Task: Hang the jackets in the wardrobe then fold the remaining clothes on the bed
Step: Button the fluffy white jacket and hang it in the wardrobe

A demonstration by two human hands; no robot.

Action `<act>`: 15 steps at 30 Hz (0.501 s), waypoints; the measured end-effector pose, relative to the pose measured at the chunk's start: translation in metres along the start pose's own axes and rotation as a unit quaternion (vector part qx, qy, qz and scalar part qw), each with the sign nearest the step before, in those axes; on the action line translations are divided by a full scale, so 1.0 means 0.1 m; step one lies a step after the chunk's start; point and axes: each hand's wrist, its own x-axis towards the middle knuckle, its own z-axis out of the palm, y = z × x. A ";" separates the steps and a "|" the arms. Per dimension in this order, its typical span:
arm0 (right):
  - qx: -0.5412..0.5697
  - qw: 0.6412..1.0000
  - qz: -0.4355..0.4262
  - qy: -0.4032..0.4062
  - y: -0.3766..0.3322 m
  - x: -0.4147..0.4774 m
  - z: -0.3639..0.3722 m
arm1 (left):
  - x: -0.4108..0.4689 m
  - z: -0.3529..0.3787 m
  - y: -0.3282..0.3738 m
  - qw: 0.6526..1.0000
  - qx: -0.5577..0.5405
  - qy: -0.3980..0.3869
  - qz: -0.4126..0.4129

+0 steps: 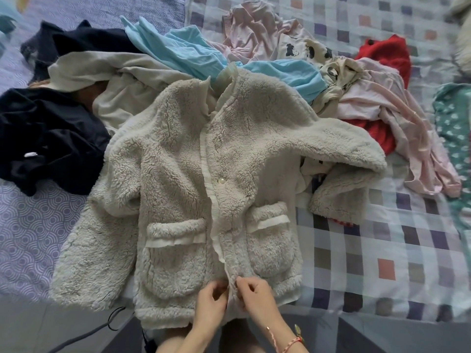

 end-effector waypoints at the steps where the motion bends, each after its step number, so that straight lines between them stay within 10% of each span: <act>1: -0.052 0.998 -0.024 0.011 0.02 0.01 0.00 | -0.01 0.02 0.00 1.000 -0.010 0.016 -0.004; 15: 0.211 0.952 0.190 -0.116 -0.15 0.11 -0.18 | -0.10 0.15 0.13 0.993 -0.043 0.075 -0.076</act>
